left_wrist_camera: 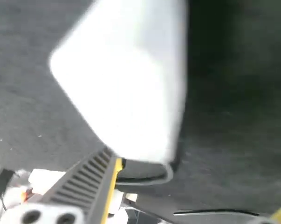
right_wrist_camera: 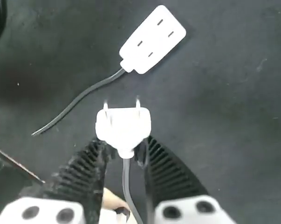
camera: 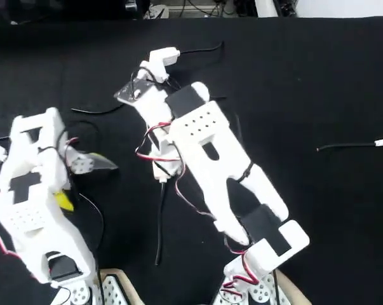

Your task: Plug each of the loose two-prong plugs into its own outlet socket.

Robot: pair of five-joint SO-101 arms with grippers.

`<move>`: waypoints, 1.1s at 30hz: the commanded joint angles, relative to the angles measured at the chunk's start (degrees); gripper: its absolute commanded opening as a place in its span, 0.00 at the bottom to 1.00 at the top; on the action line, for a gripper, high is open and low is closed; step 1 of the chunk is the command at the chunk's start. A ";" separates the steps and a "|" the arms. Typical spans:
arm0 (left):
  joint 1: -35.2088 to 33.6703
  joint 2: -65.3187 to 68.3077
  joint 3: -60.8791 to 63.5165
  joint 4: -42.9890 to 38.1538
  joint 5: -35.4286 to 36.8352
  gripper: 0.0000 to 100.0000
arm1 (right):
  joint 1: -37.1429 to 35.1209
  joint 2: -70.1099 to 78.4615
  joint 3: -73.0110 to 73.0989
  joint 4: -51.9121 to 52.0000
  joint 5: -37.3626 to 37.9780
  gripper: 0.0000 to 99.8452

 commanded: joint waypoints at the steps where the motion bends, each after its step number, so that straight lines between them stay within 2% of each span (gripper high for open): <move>1: 5.05 -2.99 -7.60 2.90 -0.09 0.54 | -0.88 -3.03 1.01 1.23 0.88 0.01; 5: 10.15 -2.99 -15.43 10.29 0.62 0.54 | -1.05 -3.03 2.77 1.14 0.97 0.01; 9: 14.81 -4.57 -16.66 10.29 7.74 0.55 | -0.88 -3.38 4.00 1.14 0.97 0.01; 14: 19.38 -13.19 -16.92 9.58 8.79 0.55 | -0.79 -3.56 3.65 -0.09 0.53 0.01; 18: 20.09 -23.03 -16.48 4.04 11.25 0.55 | 0.44 -3.56 3.56 -1.23 0.18 0.01; 22: 14.55 -31.12 -16.13 -2.73 12.92 0.55 | 4.84 -5.58 4.09 -2.81 -1.41 0.01; 27: 9.19 -32.18 -9.98 -14.24 12.57 0.55 | 10.73 -10.42 4.09 -4.04 -0.97 0.01; 30: 9.71 -32.62 -2.42 -21.98 12.66 0.54 | 10.99 -12.44 4.18 -3.87 0.09 0.01; 33: 14.29 -32.88 3.82 -26.73 12.57 0.54 | 9.32 -13.41 4.97 -4.48 0.18 0.01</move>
